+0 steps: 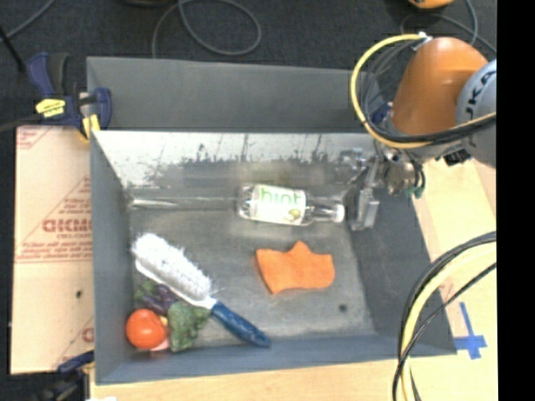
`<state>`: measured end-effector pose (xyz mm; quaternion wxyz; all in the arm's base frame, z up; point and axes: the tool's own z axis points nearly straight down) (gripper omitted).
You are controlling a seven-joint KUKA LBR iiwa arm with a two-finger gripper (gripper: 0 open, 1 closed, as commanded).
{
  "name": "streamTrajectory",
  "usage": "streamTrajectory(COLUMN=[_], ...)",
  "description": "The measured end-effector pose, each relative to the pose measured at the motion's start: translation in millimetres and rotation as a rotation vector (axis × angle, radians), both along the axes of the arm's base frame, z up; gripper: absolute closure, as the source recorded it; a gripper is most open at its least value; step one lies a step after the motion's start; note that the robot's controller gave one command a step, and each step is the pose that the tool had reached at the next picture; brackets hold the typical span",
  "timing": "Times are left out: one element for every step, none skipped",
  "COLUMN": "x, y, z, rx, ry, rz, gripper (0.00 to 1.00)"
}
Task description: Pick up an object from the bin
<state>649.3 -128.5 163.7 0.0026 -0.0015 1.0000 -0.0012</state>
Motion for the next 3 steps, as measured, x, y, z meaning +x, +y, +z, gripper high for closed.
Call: streamTrajectory(x=[-15.1, -57.7, -37.3], y=[28, 73, 84], z=[-47, -86, -93], rx=[-0.003, -0.002, -0.008], ry=[-0.008, -0.002, -0.011], rz=[0.051, 0.223, 0.41], gripper=[0.0, 0.0, 1.0])
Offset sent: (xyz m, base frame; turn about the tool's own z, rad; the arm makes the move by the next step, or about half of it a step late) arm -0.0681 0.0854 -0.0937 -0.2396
